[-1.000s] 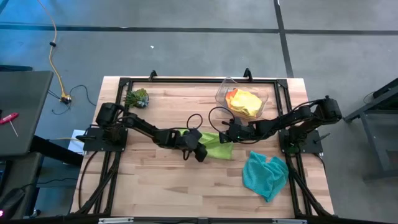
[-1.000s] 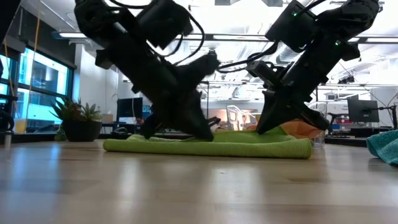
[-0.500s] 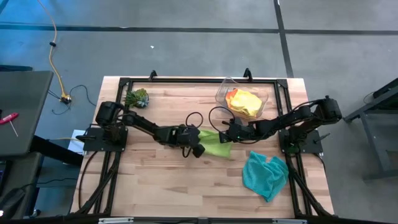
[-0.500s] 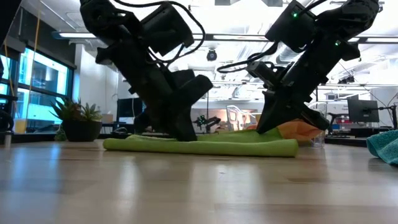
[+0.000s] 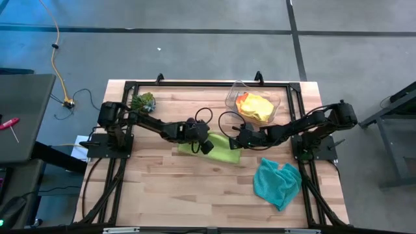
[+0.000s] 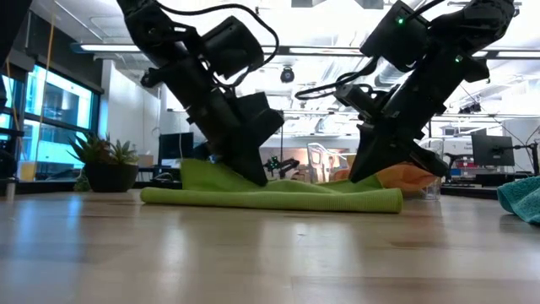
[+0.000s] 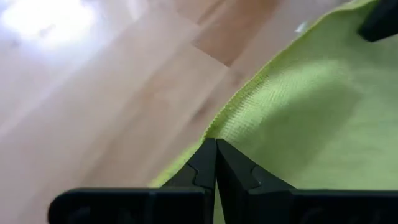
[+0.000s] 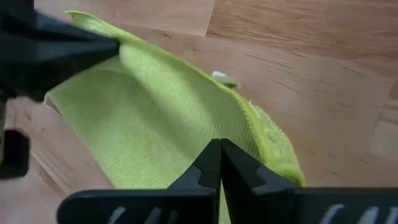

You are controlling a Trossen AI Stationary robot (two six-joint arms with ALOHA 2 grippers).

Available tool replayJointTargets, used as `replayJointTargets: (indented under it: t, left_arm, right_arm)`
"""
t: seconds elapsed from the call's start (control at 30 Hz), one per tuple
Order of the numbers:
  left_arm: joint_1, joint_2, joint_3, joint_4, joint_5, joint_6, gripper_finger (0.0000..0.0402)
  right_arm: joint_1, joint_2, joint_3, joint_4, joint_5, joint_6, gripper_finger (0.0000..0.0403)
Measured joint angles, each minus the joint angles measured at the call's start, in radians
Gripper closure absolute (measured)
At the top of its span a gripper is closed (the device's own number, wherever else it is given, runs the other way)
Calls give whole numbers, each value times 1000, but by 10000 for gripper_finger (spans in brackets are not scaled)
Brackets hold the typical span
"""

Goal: Fold microfiber towels
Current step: Fold the green microfiber towel

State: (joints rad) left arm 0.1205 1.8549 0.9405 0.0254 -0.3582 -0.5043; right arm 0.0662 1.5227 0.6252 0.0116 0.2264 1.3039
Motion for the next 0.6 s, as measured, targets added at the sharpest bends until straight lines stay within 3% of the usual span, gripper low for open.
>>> replayJointTargets:
  t: [0.37,0.6]
  left_arm:
    - [77,-47,1,-10,52,125,401]
    - [107,-210,-2,-214,58,194,402]
  right_arm:
    - [0,0,0,0,2,-1,403]
    - [0,-17,0,9,6,-41,403]
